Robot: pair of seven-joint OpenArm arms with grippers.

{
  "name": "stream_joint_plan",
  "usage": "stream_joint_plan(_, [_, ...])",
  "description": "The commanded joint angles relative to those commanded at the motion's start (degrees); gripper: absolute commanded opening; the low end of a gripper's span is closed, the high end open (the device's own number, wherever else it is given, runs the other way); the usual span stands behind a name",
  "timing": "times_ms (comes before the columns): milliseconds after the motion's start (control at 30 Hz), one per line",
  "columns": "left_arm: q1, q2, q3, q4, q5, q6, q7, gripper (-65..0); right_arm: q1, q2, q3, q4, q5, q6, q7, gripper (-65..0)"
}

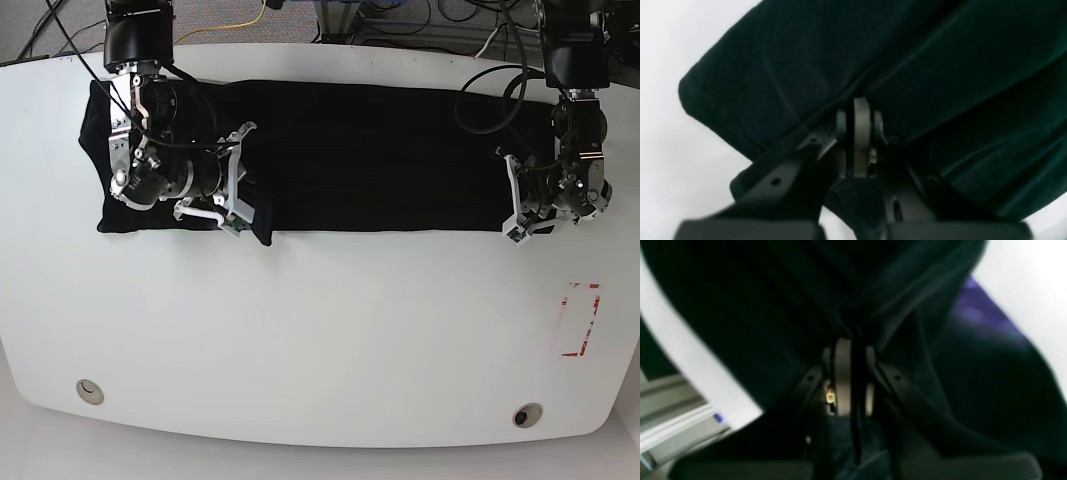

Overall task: Layout the t-shirt on the table in an organized manner, then fold the t-shirt properly
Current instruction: 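Release and move the right gripper inward along the shirt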

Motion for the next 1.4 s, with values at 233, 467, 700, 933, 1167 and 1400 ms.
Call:
stream_joint_plan(233, [-0.1,0.0,0.0,0.0,0.0,0.0,0.0,-62.8,-2.8,2.0,-7.3,1.2,2.9,0.00,0.0,-60.2])
stream_joint_plan(467, [-0.1,-0.1,0.0,0.0,0.0,0.0,0.0,-62.8,-5.1,3.6,-8.9,1.2,2.9,0.00,0.0,-46.3])
stream_joint_plan(700, [-0.1,-0.2,0.0,0.0,0.0,0.0,0.0,-62.8,-6.7,4.0,-7.6,1.2,5.3,0.00,0.0,-13.0])
stream_joint_plan(933, [-0.1,-0.1,0.0,0.1,0.0,0.0,0.0,-62.8,-7.7,7.3,-7.6,3.5,12.4,0.00,0.0,0.0])
stream_joint_plan(1167, [-0.1,-0.1,0.0,3.0,-0.2,0.0,0.0,-62.8,-7.0,8.7,-0.4,6.8,12.4,0.00,0.0,-4.3])
stream_joint_plan(1400, [-0.1,-0.1,-0.3,11.9,-0.2,0.0,0.1,-62.8,-6.2,8.2,6.3,6.5,11.9,0.00,0.9,-28.1])
